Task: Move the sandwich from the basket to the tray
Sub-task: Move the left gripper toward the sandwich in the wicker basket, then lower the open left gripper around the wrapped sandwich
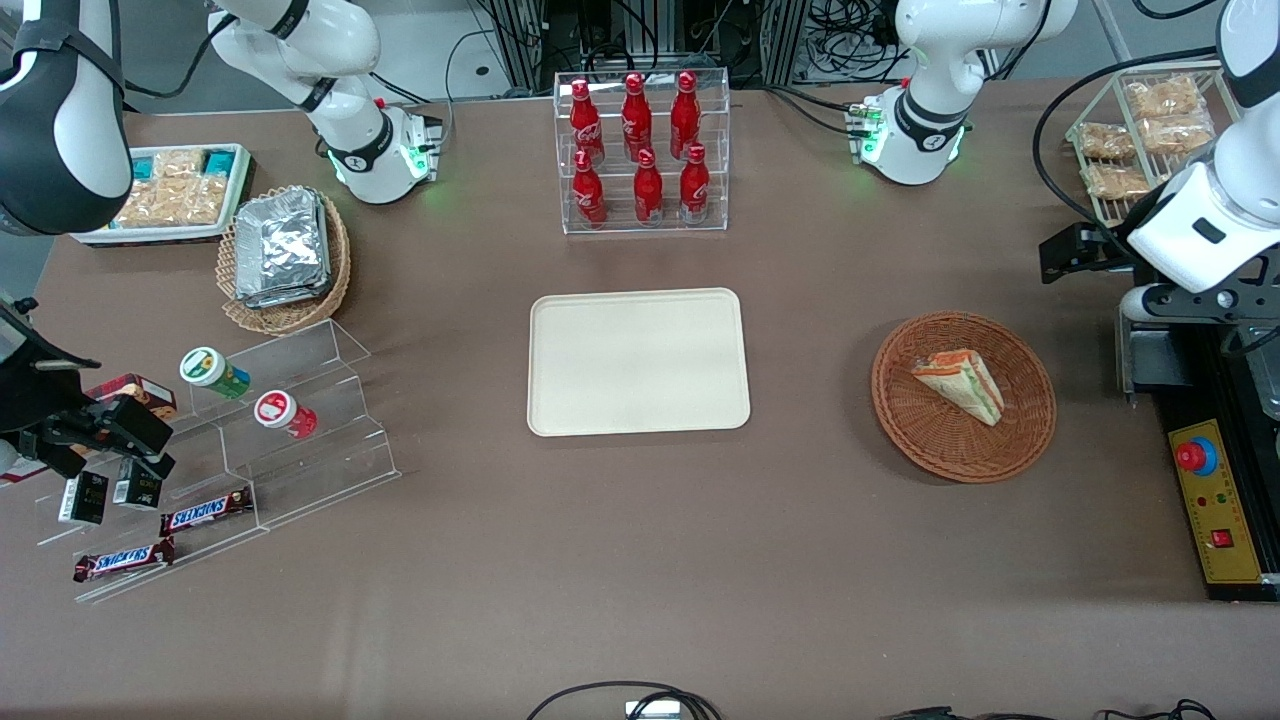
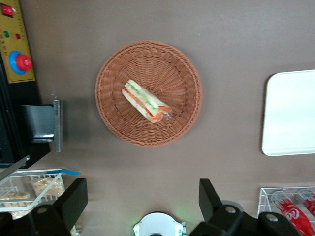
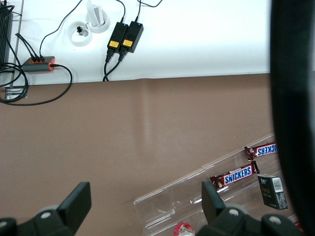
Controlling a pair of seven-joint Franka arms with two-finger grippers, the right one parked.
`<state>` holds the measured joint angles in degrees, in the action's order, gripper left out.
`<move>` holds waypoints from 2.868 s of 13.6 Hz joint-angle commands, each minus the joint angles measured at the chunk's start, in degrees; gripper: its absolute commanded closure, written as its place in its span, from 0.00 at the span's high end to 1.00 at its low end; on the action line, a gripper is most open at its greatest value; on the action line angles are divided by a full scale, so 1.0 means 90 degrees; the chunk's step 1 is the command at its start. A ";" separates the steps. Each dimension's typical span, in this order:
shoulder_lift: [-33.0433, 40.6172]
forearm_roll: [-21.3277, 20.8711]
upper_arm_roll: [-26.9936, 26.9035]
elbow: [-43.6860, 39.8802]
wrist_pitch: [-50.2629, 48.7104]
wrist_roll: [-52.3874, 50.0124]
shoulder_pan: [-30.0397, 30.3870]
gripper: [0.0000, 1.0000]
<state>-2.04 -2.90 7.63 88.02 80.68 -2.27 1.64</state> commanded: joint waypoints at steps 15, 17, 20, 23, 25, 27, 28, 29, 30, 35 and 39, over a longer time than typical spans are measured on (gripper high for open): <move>0.0237 -0.0186 -0.0300 0.4457 0.4677 -0.2422 0.0159 1.00; 0.0042 -0.0205 -0.0291 0.4507 0.4843 -0.2968 0.0120 1.00; -0.0047 -0.0205 -0.0291 0.4916 0.5545 -0.3398 0.0110 1.00; -0.0485 -0.0205 -0.0291 0.4975 0.6044 -0.3984 0.0081 1.00; -0.0633 -0.0205 -0.0291 0.4985 0.6181 -0.4142 0.0071 1.00; -0.0730 -0.0205 -0.0291 0.5073 0.6357 -0.4162 0.0071 1.00; -0.0769 -0.0205 -0.0291 0.5151 0.6512 -0.4171 0.0081 1.00; -0.0837 -0.0205 -0.0291 0.5219 0.6659 -0.4229 0.0081 1.00; -0.0915 -0.0205 -0.0291 0.5249 0.6786 -0.4317 0.0081 1.00; -0.1121 -0.0196 -0.0300 0.5249 0.6856 -0.4376 0.0091 0.89; -0.1180 -0.0205 -0.0300 0.5249 0.6905 -0.4445 0.0100 0.00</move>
<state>-12.61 -3.92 4.94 134.80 141.61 -40.71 2.57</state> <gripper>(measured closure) 0.405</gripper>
